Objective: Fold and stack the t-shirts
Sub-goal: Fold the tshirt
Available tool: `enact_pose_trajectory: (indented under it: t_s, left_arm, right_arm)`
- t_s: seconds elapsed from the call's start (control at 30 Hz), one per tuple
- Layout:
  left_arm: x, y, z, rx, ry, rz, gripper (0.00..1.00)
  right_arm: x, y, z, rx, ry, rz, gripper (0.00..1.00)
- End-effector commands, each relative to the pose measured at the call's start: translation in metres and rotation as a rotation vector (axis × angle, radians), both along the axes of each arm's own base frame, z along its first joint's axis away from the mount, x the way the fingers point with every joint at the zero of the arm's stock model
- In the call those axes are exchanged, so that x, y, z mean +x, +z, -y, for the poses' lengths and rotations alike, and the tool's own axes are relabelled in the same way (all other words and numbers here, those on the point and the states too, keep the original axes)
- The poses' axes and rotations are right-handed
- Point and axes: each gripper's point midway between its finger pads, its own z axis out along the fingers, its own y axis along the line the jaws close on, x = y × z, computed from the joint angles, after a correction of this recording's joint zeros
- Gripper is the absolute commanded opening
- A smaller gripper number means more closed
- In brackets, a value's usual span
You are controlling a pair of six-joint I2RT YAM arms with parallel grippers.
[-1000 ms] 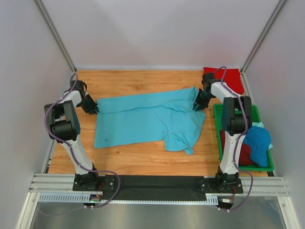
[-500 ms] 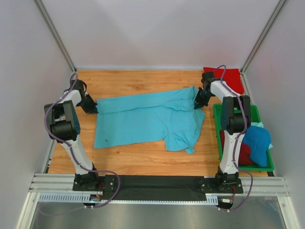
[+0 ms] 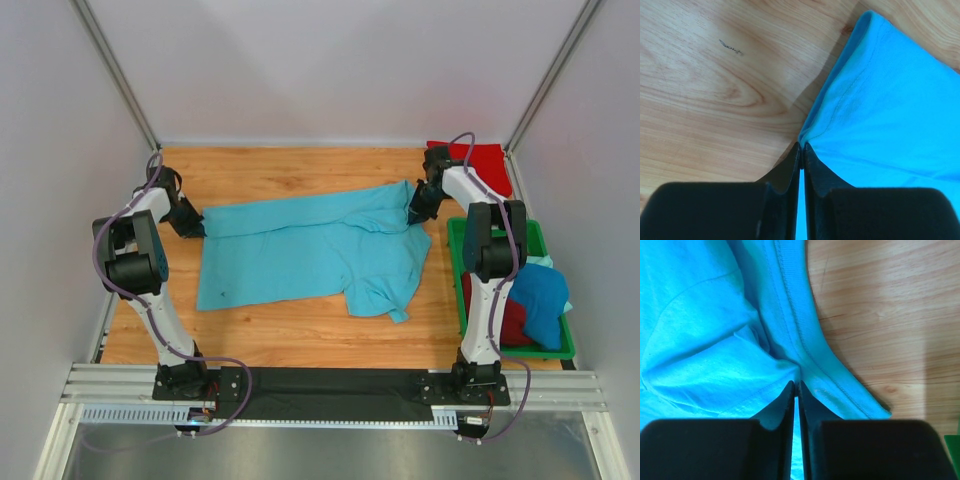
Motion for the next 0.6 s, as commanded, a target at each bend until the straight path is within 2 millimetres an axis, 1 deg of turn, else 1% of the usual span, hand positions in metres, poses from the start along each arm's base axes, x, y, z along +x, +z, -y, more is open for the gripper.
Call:
enact_pose_trajectory:
  t_s: [0.0,0.03,0.07,0.13,0.27,0.37,0.4,0.47,0.5,0.53,0.57]
  left_arm:
    - [0.008,0.021,-0.005,0.020,-0.004,0.052,0.10]
    - [0.008,0.020,-0.005,0.018,-0.004,0.048,0.08]
    - [0.009,0.021,-0.006,0.019,-0.003,0.051,0.03]
    - [0.010,0.022,-0.006,0.020,-0.004,0.052,0.01]
    - [0.011,0.023,-0.005,0.016,0.001,0.055,0.00]
    - [0.010,0.024,-0.006,0.017,0.004,0.056,0.00]
    - [0.011,0.025,-0.005,0.016,0.006,0.059,0.00]
    - [0.013,0.029,-0.005,0.012,0.008,0.071,0.00]
    - [0.015,0.031,-0.004,0.009,0.009,0.077,0.00]
    - [0.018,0.037,-0.003,0.000,0.014,0.093,0.00]
    - [0.020,0.042,-0.003,-0.006,0.016,0.105,0.00]
  right_arm:
    - [0.014,0.012,-0.004,0.001,0.014,0.045,0.06]
    - [0.014,0.011,-0.003,0.000,0.011,0.043,0.03]
    - [0.015,0.011,-0.003,0.000,0.011,0.045,0.00]
    - [0.015,0.014,-0.004,0.003,0.012,0.050,0.01]
    - [0.016,0.019,-0.002,-0.004,0.001,0.055,0.00]
    - [0.018,0.027,0.000,-0.004,-0.012,0.076,0.00]
    - [0.021,0.036,-0.002,0.003,-0.020,0.100,0.00]
    - [0.026,0.046,-0.003,0.013,-0.029,0.135,0.00]
    - [0.031,0.053,-0.003,0.018,-0.045,0.162,0.00]
    - [0.036,0.064,-0.004,0.029,-0.051,0.194,0.00]
    - [0.040,0.071,-0.004,0.034,-0.058,0.216,0.00]
